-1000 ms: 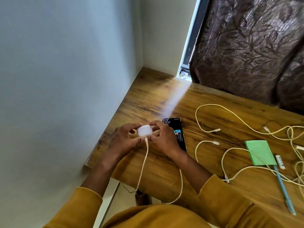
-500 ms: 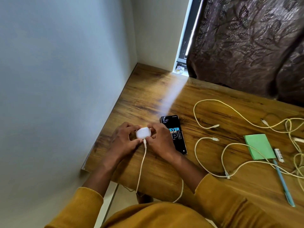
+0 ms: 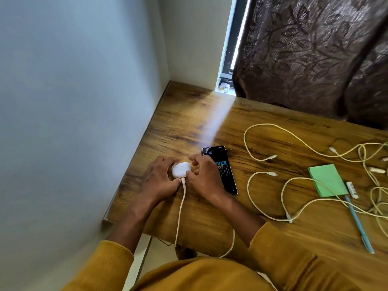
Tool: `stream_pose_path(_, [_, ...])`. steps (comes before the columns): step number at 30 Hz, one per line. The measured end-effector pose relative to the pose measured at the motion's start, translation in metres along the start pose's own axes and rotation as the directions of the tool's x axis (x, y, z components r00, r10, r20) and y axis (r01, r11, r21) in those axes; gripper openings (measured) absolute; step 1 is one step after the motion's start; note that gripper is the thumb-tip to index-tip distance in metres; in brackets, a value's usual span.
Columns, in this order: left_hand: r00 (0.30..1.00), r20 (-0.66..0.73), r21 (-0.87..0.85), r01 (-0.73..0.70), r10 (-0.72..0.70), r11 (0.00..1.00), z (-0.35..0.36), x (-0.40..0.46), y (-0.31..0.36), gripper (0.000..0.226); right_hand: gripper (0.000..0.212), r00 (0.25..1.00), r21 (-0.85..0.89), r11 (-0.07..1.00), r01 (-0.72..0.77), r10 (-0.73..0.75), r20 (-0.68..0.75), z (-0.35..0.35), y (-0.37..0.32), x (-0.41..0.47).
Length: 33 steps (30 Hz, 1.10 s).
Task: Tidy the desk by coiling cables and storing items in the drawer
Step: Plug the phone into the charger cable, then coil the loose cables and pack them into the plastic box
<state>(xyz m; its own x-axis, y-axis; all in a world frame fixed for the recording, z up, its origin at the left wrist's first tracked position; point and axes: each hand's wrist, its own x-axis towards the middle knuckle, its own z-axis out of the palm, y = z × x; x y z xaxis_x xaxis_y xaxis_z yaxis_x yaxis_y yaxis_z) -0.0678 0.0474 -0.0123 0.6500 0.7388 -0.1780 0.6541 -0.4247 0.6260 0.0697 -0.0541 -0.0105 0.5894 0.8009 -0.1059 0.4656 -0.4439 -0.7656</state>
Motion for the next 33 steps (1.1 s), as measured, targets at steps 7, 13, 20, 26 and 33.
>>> stream_pose_path(7, [0.998, -0.035, -0.002, -0.06, 0.06, 0.998, 0.004, 0.001, 0.016, 0.051, 0.037, 0.996, 0.012, 1.0, 0.007, -0.006, -0.094, -0.018, -0.002, -0.004])
stream_pose_path(13, [0.983, -0.094, -0.052, -0.164, 0.159, 0.985, 0.006, 0.003, 0.043, 0.04, 0.031, 0.982, 0.059, 0.998, -0.005, 0.016, -0.19, -0.035, -0.002, -0.01])
stream_pose_path(20, [0.962, -0.048, -0.118, -0.274, 0.27, 0.954, 0.01, 0.004, 0.075, 0.037, 0.033, 0.946, 0.111, 0.991, -0.071, 0.102, -0.308, -0.059, 0.002, -0.025])
stream_pose_path(26, [0.933, 0.03, -0.187, -0.348, 0.359, 0.919, 0.018, 0.001, 0.092, 0.034, 0.034, 0.9, 0.14, 0.981, -0.131, 0.177, -0.398, -0.081, 0.013, -0.045])
stream_pose_path(33, [0.894, 0.081, -0.163, -0.425, 0.441, 0.891, 0.031, -0.005, 0.128, 0.037, 0.036, 0.853, 0.145, 0.975, -0.166, 0.216, -0.475, -0.114, 0.027, -0.073])
